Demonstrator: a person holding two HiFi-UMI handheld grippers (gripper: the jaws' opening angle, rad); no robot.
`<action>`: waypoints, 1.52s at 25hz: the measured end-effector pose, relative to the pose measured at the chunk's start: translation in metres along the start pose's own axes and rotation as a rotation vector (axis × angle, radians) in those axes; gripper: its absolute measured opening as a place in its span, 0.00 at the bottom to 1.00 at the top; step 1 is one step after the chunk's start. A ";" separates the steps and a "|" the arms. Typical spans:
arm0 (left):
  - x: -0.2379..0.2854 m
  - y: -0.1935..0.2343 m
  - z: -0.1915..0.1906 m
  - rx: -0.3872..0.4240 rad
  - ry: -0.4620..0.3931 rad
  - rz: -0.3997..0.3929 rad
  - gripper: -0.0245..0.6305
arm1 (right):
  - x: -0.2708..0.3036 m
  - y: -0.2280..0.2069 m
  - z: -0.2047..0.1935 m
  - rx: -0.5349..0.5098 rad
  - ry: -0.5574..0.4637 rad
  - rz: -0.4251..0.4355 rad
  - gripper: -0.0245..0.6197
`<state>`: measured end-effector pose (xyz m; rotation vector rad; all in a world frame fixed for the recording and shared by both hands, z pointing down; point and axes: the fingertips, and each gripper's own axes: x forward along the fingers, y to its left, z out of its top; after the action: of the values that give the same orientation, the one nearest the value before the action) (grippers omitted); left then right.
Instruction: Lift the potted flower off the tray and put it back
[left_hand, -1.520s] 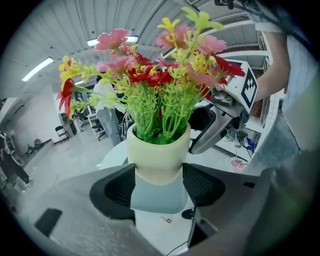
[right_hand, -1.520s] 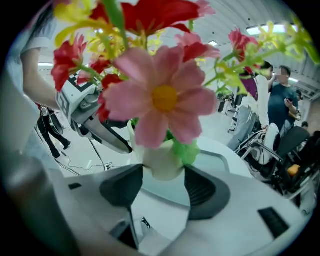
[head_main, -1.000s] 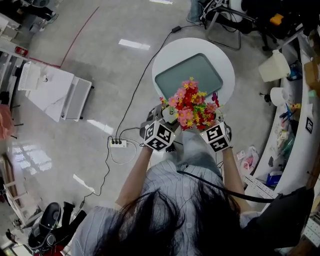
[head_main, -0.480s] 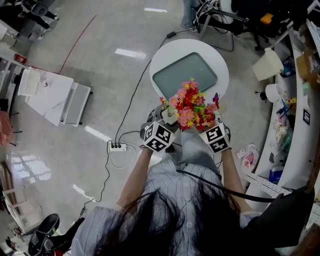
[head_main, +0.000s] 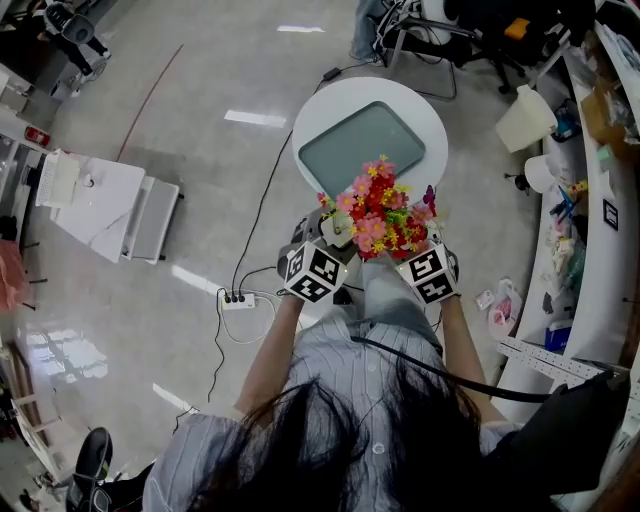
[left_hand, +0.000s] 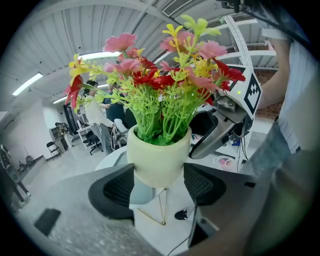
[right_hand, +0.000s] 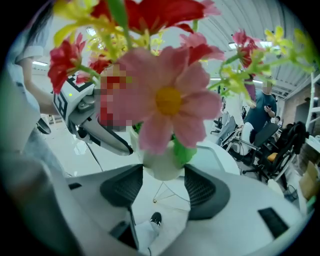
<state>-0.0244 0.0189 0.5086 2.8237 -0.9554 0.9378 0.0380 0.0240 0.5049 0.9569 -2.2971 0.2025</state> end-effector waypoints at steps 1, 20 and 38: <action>-0.001 -0.001 0.000 0.002 0.000 -0.003 0.49 | -0.001 0.001 0.000 -0.002 -0.001 -0.003 0.45; -0.006 -0.003 -0.008 0.008 0.008 -0.020 0.49 | 0.000 0.011 -0.002 0.020 0.003 -0.008 0.45; 0.016 0.001 -0.010 0.007 0.031 -0.071 0.49 | 0.010 -0.004 -0.013 0.055 0.035 -0.014 0.45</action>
<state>-0.0200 0.0114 0.5260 2.8192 -0.8442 0.9753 0.0423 0.0199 0.5211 0.9896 -2.2622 0.2756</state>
